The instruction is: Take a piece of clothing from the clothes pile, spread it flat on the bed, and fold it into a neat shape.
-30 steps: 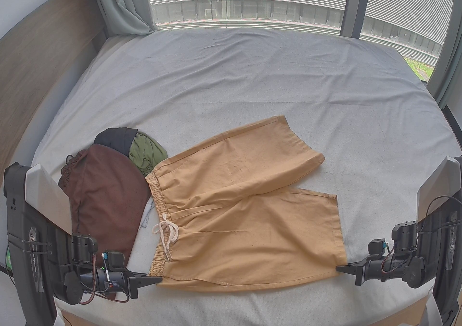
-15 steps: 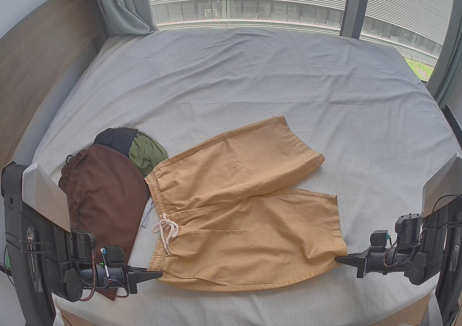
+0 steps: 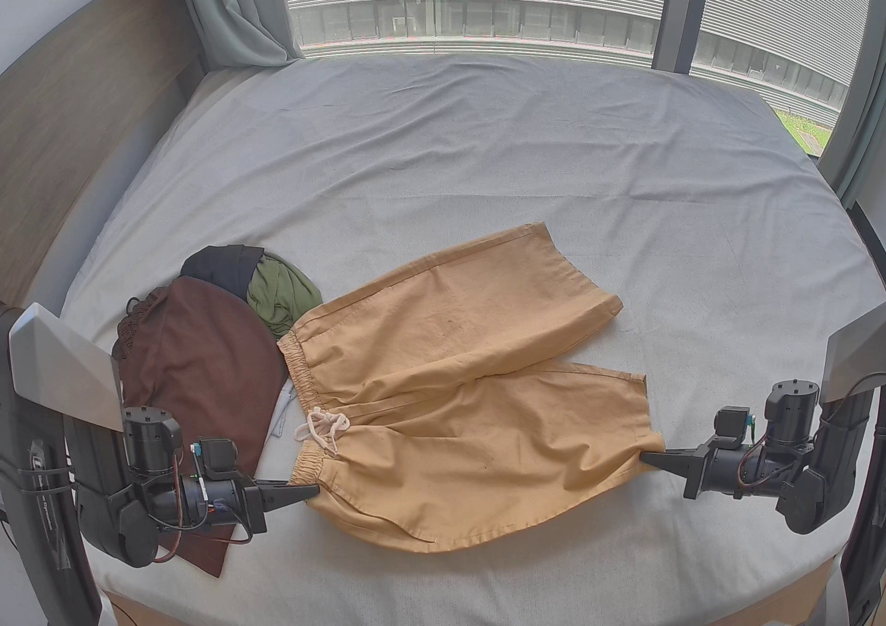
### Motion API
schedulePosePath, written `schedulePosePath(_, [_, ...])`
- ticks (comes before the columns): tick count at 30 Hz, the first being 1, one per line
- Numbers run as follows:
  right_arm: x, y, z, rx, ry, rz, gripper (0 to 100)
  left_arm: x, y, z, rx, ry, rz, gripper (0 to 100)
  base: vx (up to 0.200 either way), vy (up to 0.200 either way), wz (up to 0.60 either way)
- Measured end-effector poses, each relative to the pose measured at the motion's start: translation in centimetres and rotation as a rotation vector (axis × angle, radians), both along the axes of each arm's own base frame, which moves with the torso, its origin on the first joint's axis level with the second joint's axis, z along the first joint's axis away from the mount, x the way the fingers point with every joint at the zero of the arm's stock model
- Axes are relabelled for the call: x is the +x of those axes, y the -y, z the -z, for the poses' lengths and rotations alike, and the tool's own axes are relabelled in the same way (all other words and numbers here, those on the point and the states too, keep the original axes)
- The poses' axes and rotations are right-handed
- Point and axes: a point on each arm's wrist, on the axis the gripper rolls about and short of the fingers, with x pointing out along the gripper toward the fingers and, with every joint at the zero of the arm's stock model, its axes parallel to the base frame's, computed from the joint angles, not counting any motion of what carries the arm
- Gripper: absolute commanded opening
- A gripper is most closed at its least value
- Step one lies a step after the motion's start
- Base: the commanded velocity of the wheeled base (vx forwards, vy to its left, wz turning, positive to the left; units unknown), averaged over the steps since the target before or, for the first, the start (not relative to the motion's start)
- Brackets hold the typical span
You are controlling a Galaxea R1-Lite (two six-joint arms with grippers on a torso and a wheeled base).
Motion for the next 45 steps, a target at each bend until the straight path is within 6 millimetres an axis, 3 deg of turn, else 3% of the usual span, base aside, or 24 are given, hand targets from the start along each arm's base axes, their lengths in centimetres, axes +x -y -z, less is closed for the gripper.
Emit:
schedulePosePath(30, [2.3,-0.4,-3.1,0.087,0.11,0.035,0,3.4,0.1,-3.2,-0.11,0.045,-0.118,0,0.0,0.0,0.0])
schedulePosePath(45, [2.1,-0.5,-5.0,0.108,0.168,0.035,0,4.2,0.4,-3.6,-0.114,0.054,-0.177,0,0.0,0.0,0.0])
